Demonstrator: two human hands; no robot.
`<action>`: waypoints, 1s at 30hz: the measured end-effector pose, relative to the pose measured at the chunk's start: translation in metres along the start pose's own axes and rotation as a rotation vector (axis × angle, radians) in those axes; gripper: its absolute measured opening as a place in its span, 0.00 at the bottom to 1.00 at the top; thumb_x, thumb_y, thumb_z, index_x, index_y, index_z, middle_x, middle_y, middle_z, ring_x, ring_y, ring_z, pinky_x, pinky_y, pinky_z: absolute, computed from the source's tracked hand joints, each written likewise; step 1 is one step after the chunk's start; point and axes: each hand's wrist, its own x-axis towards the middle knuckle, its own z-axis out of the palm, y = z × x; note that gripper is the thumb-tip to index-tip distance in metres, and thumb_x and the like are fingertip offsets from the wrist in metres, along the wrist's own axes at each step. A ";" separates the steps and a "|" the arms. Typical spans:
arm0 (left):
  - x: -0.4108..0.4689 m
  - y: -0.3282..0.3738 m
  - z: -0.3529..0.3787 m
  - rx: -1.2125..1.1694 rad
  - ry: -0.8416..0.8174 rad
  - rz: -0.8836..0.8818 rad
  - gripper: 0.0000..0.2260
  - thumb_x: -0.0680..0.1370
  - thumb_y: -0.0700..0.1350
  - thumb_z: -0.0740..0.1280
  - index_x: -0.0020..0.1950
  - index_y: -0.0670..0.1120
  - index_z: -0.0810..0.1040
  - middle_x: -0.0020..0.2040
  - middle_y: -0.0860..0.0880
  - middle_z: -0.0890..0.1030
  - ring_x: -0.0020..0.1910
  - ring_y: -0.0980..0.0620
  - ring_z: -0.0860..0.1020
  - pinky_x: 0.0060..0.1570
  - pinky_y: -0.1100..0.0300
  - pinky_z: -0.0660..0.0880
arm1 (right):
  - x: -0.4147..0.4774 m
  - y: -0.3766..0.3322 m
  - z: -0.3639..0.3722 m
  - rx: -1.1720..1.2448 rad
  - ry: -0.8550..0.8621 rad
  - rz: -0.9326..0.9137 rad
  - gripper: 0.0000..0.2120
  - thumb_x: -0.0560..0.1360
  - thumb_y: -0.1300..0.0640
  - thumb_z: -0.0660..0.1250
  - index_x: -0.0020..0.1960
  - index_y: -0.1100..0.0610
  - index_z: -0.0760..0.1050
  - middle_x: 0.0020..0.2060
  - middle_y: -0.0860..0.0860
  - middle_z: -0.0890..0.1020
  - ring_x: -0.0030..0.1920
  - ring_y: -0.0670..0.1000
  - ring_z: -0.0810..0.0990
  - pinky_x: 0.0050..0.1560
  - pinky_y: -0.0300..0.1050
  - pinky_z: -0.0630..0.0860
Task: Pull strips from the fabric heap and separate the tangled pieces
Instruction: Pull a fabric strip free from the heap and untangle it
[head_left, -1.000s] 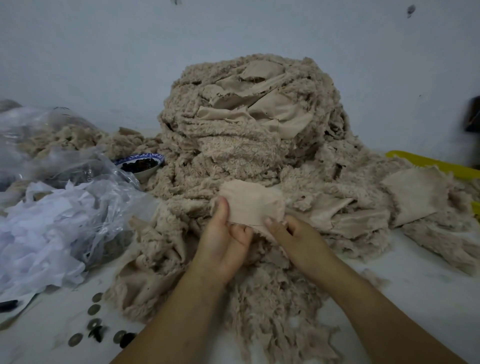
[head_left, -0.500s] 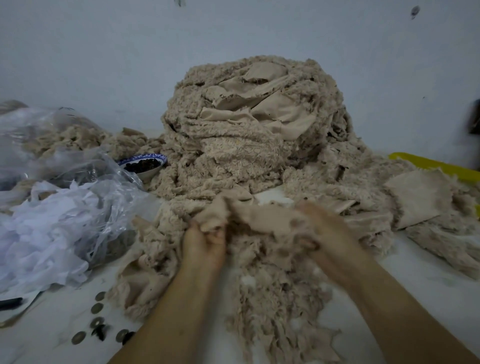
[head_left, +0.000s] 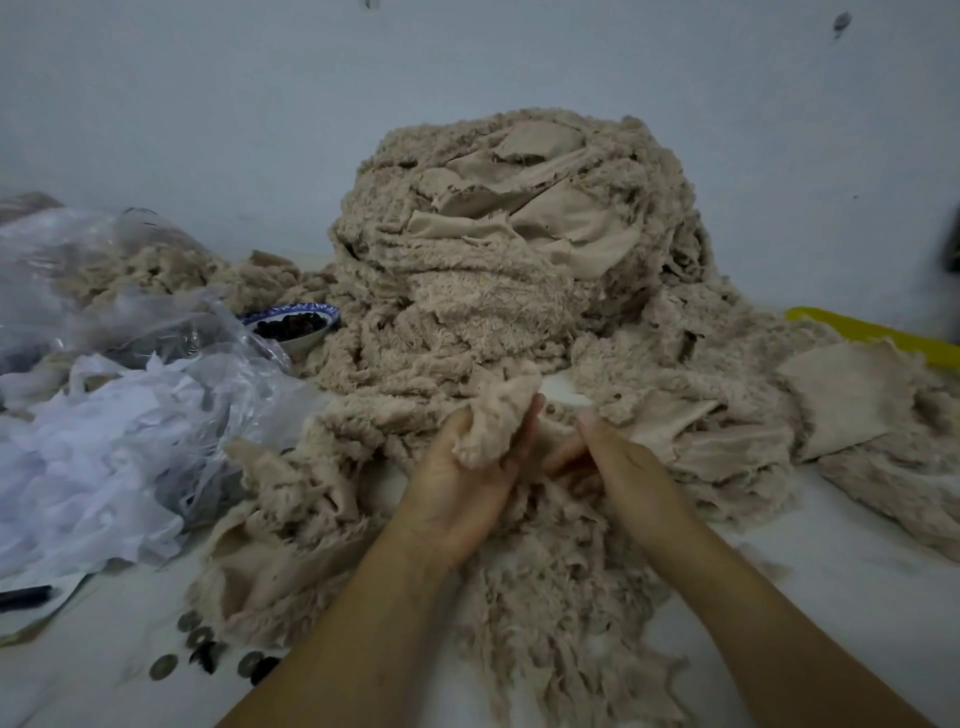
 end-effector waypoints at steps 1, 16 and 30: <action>-0.001 -0.001 0.003 0.026 -0.057 -0.024 0.11 0.73 0.44 0.69 0.48 0.40 0.87 0.53 0.43 0.86 0.52 0.50 0.85 0.52 0.59 0.81 | 0.000 0.002 0.001 0.041 -0.071 0.064 0.38 0.65 0.17 0.49 0.46 0.42 0.85 0.46 0.45 0.86 0.49 0.43 0.84 0.56 0.47 0.77; 0.000 -0.015 0.008 1.005 0.103 0.291 0.04 0.77 0.51 0.72 0.46 0.59 0.77 0.47 0.56 0.80 0.44 0.57 0.79 0.41 0.61 0.76 | 0.001 -0.012 -0.014 0.423 0.095 -0.070 0.07 0.72 0.42 0.73 0.43 0.45 0.81 0.44 0.55 0.81 0.48 0.57 0.80 0.57 0.57 0.77; 0.003 -0.003 0.003 0.440 0.141 0.120 0.10 0.80 0.51 0.67 0.49 0.51 0.87 0.52 0.45 0.86 0.49 0.50 0.85 0.46 0.56 0.81 | -0.002 -0.008 0.001 0.180 -0.016 0.009 0.14 0.75 0.47 0.72 0.59 0.50 0.80 0.51 0.48 0.86 0.53 0.50 0.85 0.55 0.55 0.81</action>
